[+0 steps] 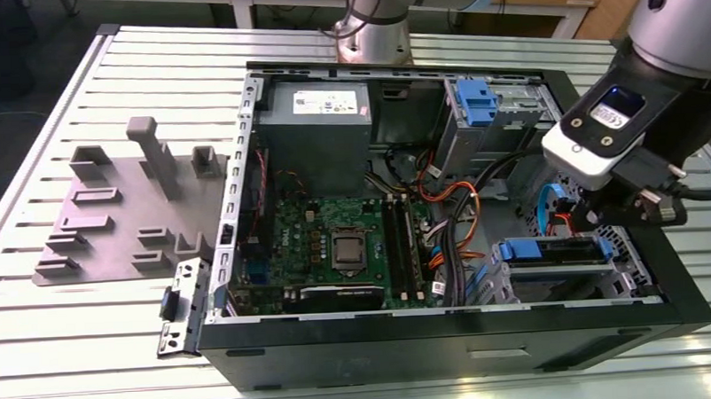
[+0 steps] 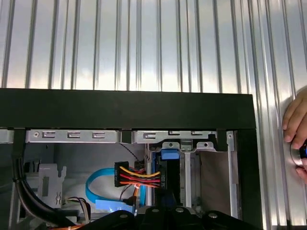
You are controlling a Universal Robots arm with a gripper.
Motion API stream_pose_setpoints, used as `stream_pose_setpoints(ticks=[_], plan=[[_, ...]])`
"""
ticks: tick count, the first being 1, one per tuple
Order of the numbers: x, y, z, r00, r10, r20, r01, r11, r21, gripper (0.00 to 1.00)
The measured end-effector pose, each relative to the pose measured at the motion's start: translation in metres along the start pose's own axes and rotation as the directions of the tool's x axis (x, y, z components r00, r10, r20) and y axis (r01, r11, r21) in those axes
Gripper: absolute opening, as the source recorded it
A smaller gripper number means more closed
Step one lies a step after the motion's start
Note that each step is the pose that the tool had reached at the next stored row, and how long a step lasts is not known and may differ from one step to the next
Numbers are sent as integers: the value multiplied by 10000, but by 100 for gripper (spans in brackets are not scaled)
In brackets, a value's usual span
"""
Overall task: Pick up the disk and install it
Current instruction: 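Insert the second disk wire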
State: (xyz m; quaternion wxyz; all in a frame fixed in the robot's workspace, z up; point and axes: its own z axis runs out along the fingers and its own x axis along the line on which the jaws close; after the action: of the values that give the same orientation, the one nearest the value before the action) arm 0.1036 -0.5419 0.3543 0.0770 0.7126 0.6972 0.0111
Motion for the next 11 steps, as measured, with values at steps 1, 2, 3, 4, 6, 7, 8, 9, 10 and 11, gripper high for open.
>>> stream_pose_setpoints(ticks=[1, 2, 3, 4, 6, 7, 8, 9, 10, 11], plan=[[-2, 4, -27, 10000, -2, 1, 2, 10000, 15, 11], [-5, 7, -50, 10000, -5, 1, 5, 10000, 40, 11], [-7, 9, -72, 10000, -6, 2, 6, 10000, 62, 11], [-9, 12, -95, 10000, -7, 2, 7, 10000, 83, 11], [-10, 15, -119, 10000, -12, -2, 12, 9999, 132, 11], [-11, 16, -123, 10000, -13, -13, 13, 9999, 162, 11], [-11, 16, -126, 10000, -15, -22, 15, 9998, 196, 11], [-10, 17, -127, 10000, -17, -33, 18, 9997, 241, 11], [-7, 17, -127, 10000, -21, -44, 22, 9996, 299, 11], [-4, 18, -127, 10000, -25, -48, 27, 9994, 349, 11]])
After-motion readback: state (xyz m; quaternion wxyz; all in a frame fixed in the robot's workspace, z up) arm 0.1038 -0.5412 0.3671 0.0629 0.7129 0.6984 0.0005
